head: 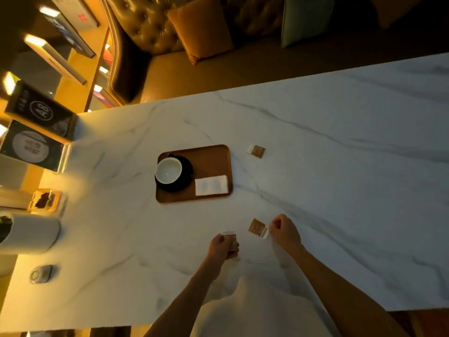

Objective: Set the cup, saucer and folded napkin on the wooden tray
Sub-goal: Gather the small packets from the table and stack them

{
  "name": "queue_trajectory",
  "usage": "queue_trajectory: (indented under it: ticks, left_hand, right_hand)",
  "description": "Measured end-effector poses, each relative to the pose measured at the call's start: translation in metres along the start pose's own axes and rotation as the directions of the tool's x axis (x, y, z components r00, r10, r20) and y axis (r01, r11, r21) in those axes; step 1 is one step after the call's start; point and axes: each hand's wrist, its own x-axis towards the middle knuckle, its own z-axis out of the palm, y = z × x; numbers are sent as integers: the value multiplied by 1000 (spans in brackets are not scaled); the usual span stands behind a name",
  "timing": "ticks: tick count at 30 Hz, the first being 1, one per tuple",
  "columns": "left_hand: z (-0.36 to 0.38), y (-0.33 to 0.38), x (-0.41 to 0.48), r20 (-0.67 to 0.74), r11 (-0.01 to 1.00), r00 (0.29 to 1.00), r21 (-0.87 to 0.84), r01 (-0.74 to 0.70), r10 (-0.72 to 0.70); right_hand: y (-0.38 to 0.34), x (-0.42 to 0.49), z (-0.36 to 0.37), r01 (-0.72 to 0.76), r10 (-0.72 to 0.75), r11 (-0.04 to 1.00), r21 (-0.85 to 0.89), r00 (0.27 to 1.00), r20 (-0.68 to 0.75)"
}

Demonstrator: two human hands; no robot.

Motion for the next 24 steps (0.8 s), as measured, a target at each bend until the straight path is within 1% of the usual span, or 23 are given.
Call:
queue_trajectory:
  ticks: [3,5,7,9,12,14,17,20,24]
  left_hand:
    - [4,8,-7,8,1000,1000,11,7,-7]
    - [3,10,-12,16,1000,1000,0,-4,4]
    - [-2,12,-18,16,1000,1000,-8,-19,19]
    - [-10,12,-22,5,999,999,-25,-32,32]
    - [-21,12,-26,-11,997,999,-64,-52,52]
    - [-26,14,-28,-19,995,998,-80,-66,64]
    - [-30,17,-31,-4,994,996,-65,-89,89]
    - [-26,25,-38,59,992,991,-36,-117,119]
    - [-17,35,-49,159,991,979,23,-129,124]
  right_hand:
    - [-7,-2,6,-19,27,989,-147,998,57]
    - [-10,-4,11,-16,27,969,-246,999,39]
    - [-11,-8,14,-24,30,966,-256,999,18]
    - [-13,-10,12,-6,13,984,-180,999,36]
    - [-12,-13,1,75,-76,997,10,988,136]
    - [-9,-19,-10,113,-129,989,92,973,192]
    - [-5,-28,-27,156,-180,977,146,968,172]
    - [-7,-33,-44,172,-207,961,215,967,150]
    - [-27,-45,-59,278,-310,938,208,940,145]
